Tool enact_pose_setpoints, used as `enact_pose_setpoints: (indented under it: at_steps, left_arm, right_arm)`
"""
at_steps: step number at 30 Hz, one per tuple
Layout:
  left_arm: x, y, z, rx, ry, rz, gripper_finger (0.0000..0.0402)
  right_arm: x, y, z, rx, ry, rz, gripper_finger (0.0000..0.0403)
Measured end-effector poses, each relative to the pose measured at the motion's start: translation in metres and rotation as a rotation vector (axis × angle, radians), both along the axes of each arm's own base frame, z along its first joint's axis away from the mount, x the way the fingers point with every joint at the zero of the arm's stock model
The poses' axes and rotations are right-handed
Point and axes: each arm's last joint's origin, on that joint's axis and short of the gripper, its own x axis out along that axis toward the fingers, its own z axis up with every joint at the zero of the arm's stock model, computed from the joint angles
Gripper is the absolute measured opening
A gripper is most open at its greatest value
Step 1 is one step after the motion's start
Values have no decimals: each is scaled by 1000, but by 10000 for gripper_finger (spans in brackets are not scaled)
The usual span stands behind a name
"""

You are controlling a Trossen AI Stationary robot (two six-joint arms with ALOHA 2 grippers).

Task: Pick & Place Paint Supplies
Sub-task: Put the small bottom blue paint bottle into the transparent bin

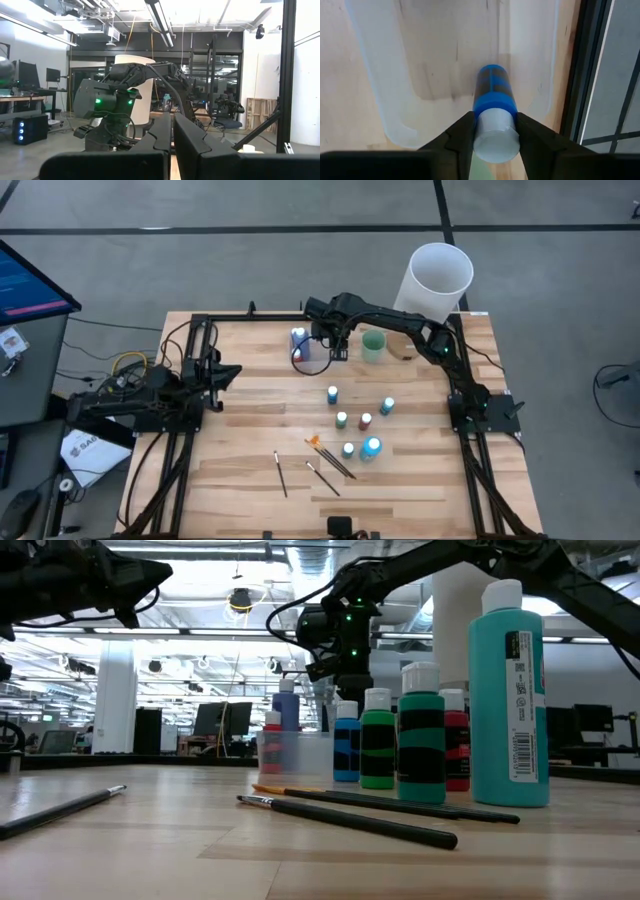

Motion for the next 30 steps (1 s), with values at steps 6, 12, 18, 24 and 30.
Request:
enact_pose_setpoints:
  at_steps: [6,12,18,24,30]
  left_arm:
    - [0,0,0,0,1,0,2]
    - [0,0,0,0,1,-1,2]
    - [0,0,0,-2,1,-2,2]
    - [0,0,0,-3,1,-2,2]
    - [0,0,0,-3,1,-2,2]
  right_arm:
    - [1,-1,-1,-5,-10,-2,142]
    - [1,-7,-1,-9,-29,-12,155]
    - [2,-12,-2,-24,-57,-22,164]
    - [2,-16,-1,-34,-78,-26,176]
    - [2,-17,-1,-40,-81,-24,189]
